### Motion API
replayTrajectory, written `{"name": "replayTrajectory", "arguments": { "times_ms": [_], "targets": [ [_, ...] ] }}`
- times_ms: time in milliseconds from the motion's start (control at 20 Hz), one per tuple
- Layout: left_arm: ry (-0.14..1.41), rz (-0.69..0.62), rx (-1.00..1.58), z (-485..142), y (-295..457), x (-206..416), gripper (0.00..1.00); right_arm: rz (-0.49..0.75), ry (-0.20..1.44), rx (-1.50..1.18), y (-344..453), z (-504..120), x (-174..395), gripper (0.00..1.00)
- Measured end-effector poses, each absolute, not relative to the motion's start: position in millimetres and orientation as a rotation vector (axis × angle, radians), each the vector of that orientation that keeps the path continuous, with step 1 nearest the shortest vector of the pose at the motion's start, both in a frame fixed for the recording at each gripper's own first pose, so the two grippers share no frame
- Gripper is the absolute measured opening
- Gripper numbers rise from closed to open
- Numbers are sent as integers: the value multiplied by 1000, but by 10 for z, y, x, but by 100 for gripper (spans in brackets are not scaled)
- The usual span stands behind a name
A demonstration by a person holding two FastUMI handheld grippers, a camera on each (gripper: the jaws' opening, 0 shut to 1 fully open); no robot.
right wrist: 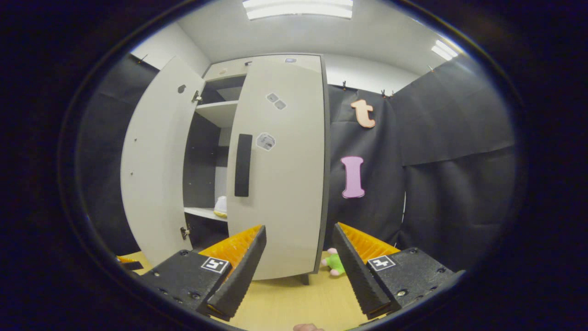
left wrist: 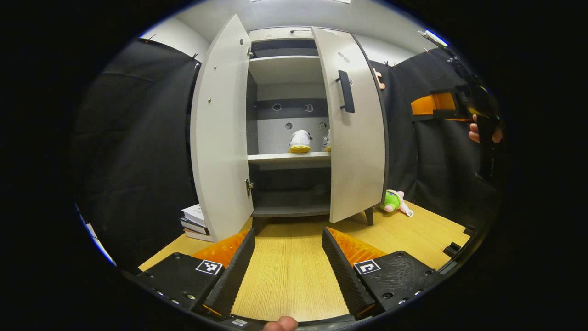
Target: Grab one shoe with the right hand and put it into the shoe cabinet, grab the other shoe with the left hand and put it into the shoe cabinet; then close the right door with the right hand and the left door with the left hand.
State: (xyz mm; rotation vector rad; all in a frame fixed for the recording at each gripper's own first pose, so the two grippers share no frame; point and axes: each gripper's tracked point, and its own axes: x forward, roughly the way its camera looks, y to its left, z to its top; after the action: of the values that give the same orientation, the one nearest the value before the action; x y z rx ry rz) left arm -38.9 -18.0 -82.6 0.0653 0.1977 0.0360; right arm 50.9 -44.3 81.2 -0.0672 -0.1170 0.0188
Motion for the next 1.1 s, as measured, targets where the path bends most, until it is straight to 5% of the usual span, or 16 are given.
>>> {"name": "replayTrajectory", "arguments": {
  "times_ms": [1100],
  "targets": [
    [99,53,60,-401,-112,-354,91,-55,14,-3,-366,-538,77,95]
  ]
}}
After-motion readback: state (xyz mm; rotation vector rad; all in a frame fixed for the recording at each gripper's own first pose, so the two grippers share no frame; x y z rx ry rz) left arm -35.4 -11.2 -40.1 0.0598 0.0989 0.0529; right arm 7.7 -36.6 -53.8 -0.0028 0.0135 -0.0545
